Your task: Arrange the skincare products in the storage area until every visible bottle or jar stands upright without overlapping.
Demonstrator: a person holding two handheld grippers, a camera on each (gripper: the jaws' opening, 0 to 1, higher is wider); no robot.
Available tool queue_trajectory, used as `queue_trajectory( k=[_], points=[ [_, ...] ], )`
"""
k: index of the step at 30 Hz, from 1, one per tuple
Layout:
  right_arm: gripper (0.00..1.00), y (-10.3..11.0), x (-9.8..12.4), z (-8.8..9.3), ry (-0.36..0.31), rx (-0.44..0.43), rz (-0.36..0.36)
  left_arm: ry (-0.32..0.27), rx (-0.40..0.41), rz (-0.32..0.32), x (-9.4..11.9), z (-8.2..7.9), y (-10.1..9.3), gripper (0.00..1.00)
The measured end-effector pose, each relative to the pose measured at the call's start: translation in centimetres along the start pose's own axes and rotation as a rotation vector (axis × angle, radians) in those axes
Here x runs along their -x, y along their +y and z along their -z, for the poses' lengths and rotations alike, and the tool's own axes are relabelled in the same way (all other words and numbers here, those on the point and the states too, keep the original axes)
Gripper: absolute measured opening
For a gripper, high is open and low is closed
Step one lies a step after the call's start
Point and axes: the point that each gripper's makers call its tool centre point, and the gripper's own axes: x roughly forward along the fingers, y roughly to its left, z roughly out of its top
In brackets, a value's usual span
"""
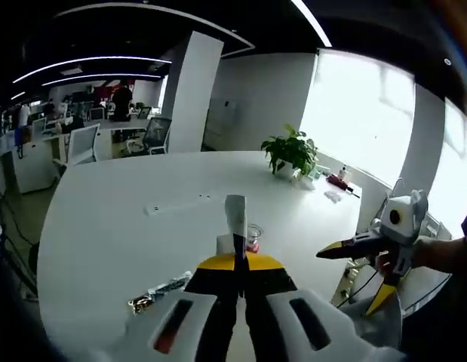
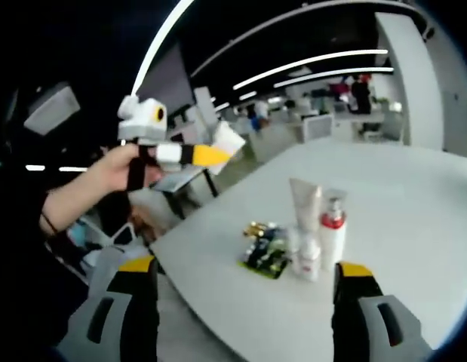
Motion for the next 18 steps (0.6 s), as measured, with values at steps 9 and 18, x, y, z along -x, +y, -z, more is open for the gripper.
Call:
queue_trajectory(
  k=[9, 18],
  points=[
    [0.99, 0.4, 0.1, -1.0, -0.042, 0.009, -0.008, -0.013, -0.001, 0.039, 1.7, 0.1, -2.7, 0.03],
    [0.94, 1.5, 0.6, -2.3, -0.087, -0.004, -0.058, -0.074, 0.092, 0.138, 3.4, -0.6, -4.8, 0.03]
  ],
)
